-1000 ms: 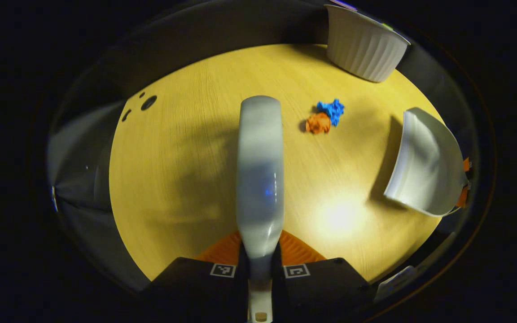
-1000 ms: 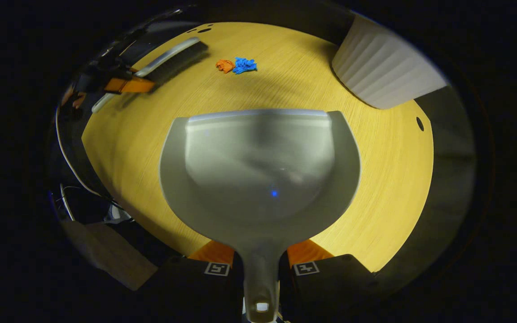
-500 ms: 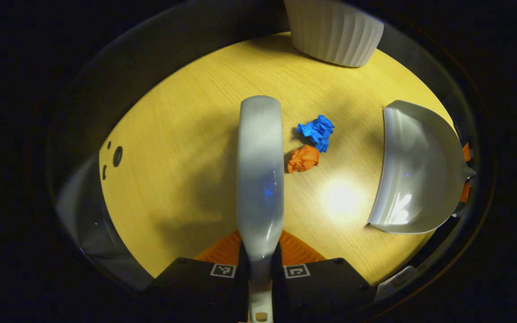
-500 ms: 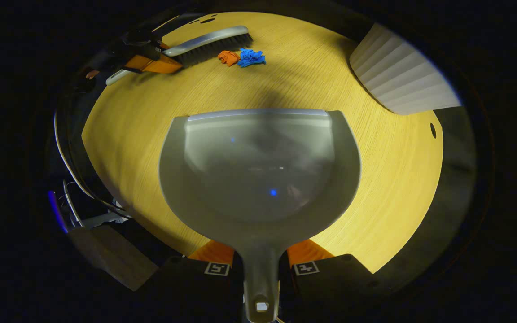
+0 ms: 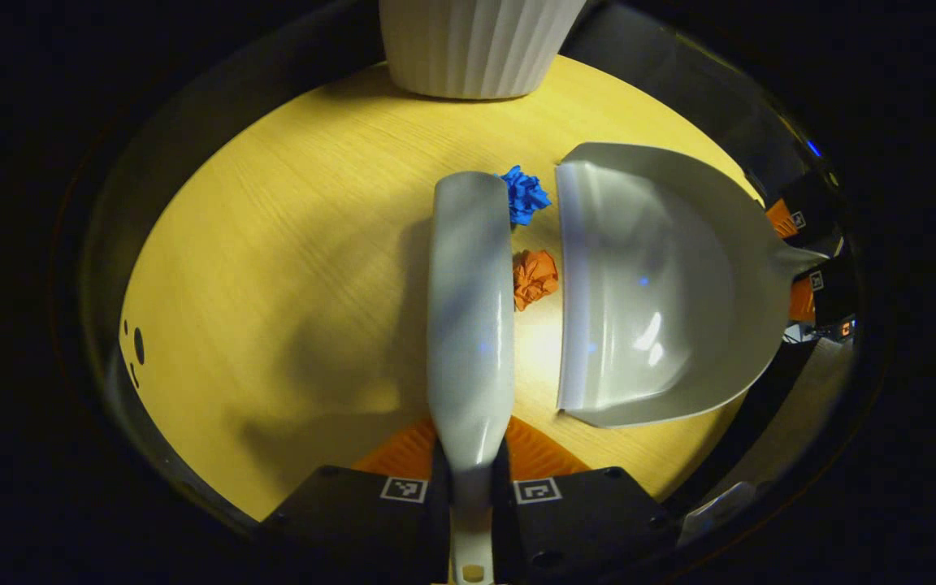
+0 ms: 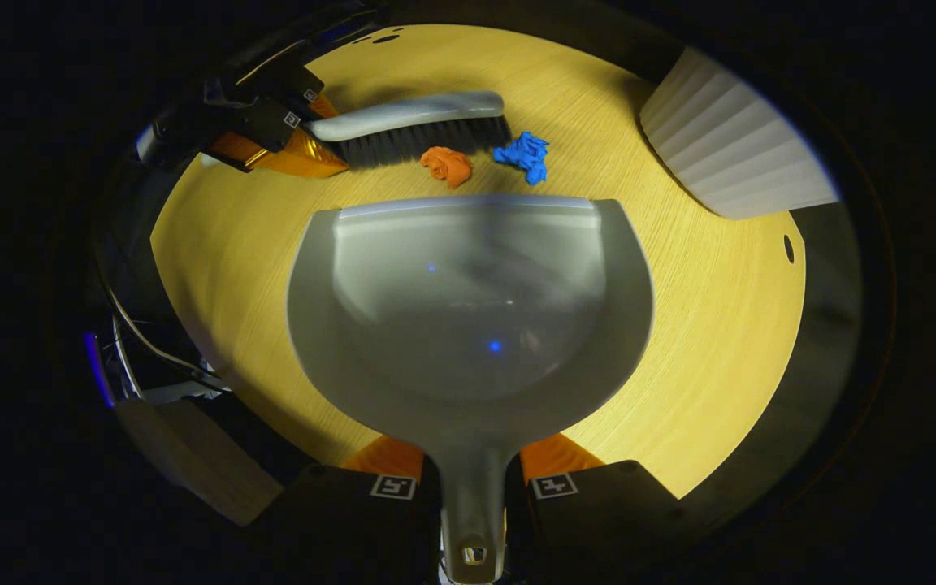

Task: Pick up the small broom and dustpan from the desktop, sweep the trash into the dustpan with the broom, and then empty the trash into the garbage bin.

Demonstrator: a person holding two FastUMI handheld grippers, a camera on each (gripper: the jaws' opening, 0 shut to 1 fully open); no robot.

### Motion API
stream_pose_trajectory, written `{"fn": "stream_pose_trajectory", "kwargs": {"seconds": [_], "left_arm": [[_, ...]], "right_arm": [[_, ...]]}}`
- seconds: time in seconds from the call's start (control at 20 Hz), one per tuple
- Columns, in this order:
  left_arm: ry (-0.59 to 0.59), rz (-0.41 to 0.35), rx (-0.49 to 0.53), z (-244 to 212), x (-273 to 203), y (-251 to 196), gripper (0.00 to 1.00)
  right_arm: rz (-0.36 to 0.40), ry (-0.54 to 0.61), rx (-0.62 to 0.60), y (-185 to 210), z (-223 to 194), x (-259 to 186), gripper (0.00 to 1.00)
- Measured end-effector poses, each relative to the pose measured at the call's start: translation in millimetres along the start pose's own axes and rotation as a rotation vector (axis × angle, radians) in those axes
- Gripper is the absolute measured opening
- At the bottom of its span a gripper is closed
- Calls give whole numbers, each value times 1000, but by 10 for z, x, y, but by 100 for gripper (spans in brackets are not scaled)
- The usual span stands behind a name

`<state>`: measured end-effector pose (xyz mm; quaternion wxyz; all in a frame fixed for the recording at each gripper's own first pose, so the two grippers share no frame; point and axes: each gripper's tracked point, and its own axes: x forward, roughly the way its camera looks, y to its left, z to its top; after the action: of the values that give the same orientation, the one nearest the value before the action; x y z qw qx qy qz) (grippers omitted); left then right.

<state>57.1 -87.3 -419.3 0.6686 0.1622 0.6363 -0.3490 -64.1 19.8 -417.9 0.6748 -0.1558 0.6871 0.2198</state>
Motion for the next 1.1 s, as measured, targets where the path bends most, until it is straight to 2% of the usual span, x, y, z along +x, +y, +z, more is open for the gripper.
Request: {"fn": "stream_pose_trajectory", "kwargs": {"seconds": [0.1,0.2,0.3,0.35,0.4,0.45,0.5,0.65,0.75,0.8,0.85,0.9,0.95,1.0,1.05,1.1], "left_arm": [[-15,43,14,71,-2,171,24],[-56,67,-20,234,-14,354,26],[-67,52,-30,336,17,427,24],[-57,40,-11,377,50,420,24],[-39,35,16,403,68,422,24],[-35,29,41,462,77,416,24],[-23,18,48,489,87,370,24],[17,-44,80,476,111,145,24],[57,-137,86,408,67,-121,24],[83,-208,59,361,7,-286,22],[98,-267,28,341,-24,-420,24],[109,-300,5,318,-47,-505,24],[116,-294,-6,306,-36,-501,24],[118,-272,-19,316,-42,-439,24],[106,-253,-42,305,-49,-442,24],[89,-226,-69,318,-85,-420,24]], "right_arm": [[8,5,2,13,-28,-3,36],[7,0,-7,-2,-35,15,36],[10,-5,-10,-4,-44,24,37],[10,-6,-9,-12,-51,34,41],[12,-8,-6,-8,-60,39,37],[11,-9,-3,-11,-58,40,41],[12,-12,-2,-9,-62,51,37],[12,-18,-5,-16,-68,72,37],[15,-23,-2,-11,-77,83,36],[14,-34,1,-19,-76,77,36],[11,-37,0,-12,-77,82,31],[10,-37,0,-5,-76,92,31],[10,-45,5,0,-70,95,31],[9,-58,9,3,-57,92,37],[8,-78,11,1,-39,100,32],[1,-98,18,-4,-37,106,32]]}}
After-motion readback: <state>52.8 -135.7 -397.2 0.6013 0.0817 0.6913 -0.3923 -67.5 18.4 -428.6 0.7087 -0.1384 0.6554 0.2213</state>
